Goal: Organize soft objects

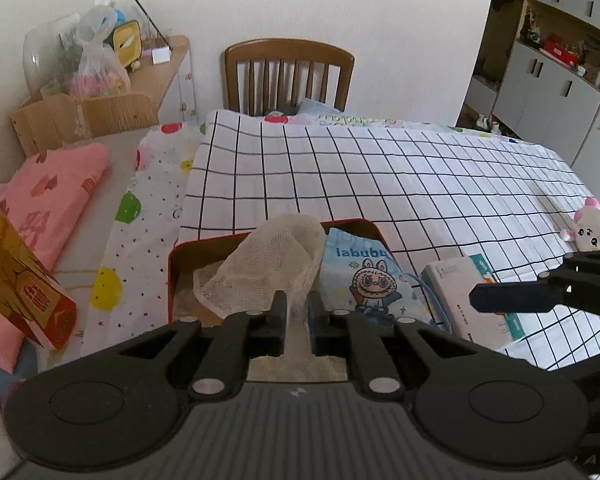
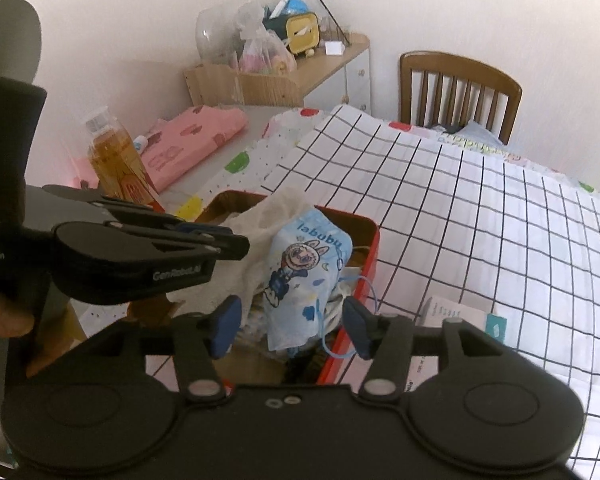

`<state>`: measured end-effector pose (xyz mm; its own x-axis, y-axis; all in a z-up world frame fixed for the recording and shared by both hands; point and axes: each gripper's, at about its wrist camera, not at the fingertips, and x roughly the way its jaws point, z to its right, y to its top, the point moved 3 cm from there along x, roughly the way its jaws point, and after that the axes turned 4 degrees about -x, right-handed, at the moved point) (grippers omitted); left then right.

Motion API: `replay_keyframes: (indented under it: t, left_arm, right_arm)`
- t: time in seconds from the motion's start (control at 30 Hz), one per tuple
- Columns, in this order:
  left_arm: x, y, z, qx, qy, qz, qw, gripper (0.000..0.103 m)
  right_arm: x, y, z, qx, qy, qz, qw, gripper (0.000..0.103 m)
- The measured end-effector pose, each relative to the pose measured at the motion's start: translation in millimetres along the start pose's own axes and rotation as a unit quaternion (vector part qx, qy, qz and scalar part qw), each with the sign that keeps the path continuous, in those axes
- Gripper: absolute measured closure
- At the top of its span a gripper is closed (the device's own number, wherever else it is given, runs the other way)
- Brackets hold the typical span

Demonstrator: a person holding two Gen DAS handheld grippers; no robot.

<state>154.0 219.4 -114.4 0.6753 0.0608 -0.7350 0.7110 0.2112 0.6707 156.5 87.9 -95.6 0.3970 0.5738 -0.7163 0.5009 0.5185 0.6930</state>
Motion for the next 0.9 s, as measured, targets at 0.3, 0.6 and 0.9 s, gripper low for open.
replay_keyframes:
  t: [0.3, 0.6, 0.9]
  left_arm:
    - [-27.1, -0.2, 9.9, 0.024, 0.011, 0.037, 0.999, 0.032]
    - [-55.9, -1.9, 30.7, 0.024, 0.034, 0.075, 0.9963, 0.017]
    - [-76.8, -9.6, 76.7, 0.025, 0.05, 0.093, 0.9941, 0.007]
  right_arm:
    - [-23.7, -4.7, 3.5, 0.0, -0.011, 0.03, 0.999, 0.039]
    - [-54.0, -13.0, 21.2, 0.003, 0.002, 0.061, 0.998, 0.03]
    - [-92.6, -30.5, 51.5, 0.01, 0.016, 0.09, 0.996, 0.015]
